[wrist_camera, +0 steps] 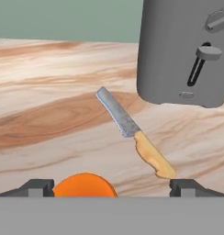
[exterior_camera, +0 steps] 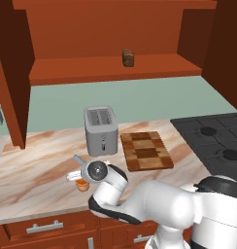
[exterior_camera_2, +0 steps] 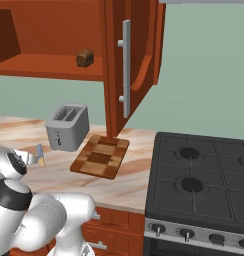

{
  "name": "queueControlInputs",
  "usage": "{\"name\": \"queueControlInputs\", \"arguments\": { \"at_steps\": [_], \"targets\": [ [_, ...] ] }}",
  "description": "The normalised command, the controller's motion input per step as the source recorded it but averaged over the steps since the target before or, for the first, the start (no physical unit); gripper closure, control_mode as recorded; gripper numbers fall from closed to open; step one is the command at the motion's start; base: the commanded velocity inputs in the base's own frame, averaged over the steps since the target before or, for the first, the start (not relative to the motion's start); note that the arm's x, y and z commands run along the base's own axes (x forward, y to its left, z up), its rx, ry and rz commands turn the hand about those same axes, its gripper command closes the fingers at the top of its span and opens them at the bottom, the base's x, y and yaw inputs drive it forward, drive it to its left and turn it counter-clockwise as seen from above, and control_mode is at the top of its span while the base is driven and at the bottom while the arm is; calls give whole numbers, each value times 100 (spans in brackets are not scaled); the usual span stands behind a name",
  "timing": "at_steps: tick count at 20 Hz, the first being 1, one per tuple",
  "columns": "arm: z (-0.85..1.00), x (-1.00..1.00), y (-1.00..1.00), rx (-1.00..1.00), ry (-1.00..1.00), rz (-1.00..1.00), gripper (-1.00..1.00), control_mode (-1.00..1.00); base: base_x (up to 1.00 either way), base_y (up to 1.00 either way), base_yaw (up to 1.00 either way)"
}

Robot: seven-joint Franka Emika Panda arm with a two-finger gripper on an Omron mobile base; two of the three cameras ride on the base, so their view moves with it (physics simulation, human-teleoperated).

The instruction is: Pick the bread, place it on the cutting board, pick the jam, place it on the counter, and close the cabinet.

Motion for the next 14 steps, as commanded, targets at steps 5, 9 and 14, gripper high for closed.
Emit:
{"name": "queueControlInputs", "arguments": {
  "at_steps": [5, 9, 14],
  "targets": [
    [16, 0, 0, 0, -2, 0, -100, -100, 0, 0, 0],
    [26, 0, -1, 0, -4, 0, -100, -100, 0, 0, 0],
    [32, 0, -7, 0, -6, 0, -100, -100, 0, 0, 0]
  ]
}}
